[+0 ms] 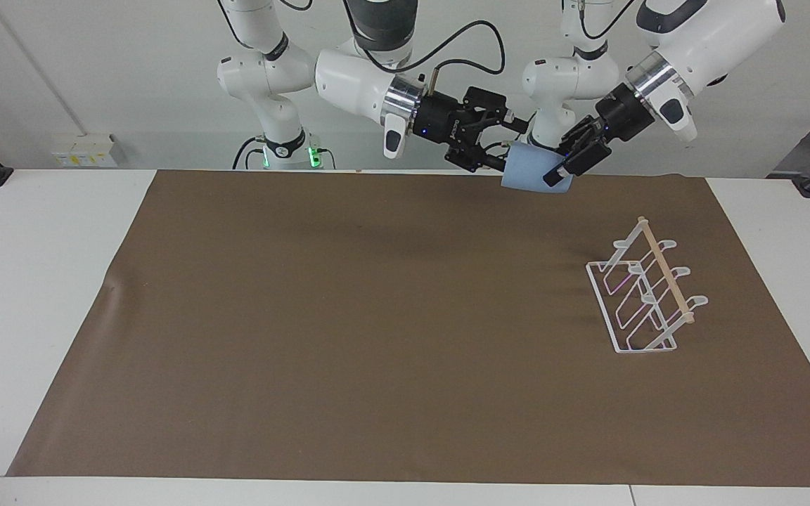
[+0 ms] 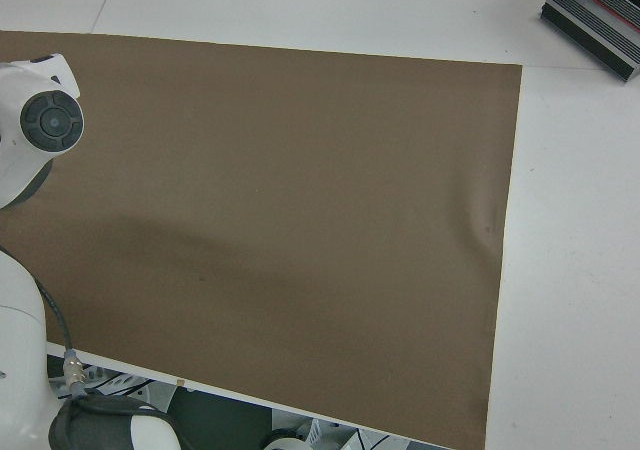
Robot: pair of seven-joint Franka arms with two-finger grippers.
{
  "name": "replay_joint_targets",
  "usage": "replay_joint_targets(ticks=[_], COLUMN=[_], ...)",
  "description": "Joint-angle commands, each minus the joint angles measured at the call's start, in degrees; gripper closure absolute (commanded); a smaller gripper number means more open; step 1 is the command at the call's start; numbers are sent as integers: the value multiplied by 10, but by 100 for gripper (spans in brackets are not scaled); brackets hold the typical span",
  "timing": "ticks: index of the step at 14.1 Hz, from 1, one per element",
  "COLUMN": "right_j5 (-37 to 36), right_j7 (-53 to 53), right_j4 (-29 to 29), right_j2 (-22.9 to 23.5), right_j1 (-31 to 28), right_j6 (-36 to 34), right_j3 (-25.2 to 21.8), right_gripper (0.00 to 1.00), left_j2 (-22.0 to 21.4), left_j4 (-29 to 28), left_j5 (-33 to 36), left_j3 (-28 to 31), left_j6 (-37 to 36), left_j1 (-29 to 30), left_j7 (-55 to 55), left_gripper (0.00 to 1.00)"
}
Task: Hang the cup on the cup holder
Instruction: 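Grasp the cup with the left gripper while the right gripper releases, then lower the cup onto a rack peg with the left gripper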
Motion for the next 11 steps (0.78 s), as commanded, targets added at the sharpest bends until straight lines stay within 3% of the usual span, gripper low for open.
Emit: replay_joint_targets(ticks=[1, 3, 5, 11], right_j5=[-172, -291, -364, -643], right_j7=[-67, -136, -181, -172], right_j4=[2, 14, 29, 62], right_j2=[6, 6, 6, 3], right_j1=[-45, -60, -60, -59], right_j6=[-54, -134, -203, -361], right_j3=[-3, -41, -78, -168], right_gripper=[0, 0, 0, 0], left_j2=[7, 9, 10, 11], left_j4=[6, 3, -1, -34], left_j5=[108, 177, 224, 394], left_j3=[2, 1, 2, 3], left_j6=[27, 47, 72, 182], left_j1=[-10, -13, -6, 16], left_j7=[11, 21, 35, 63], left_gripper=[100, 100, 100, 100])
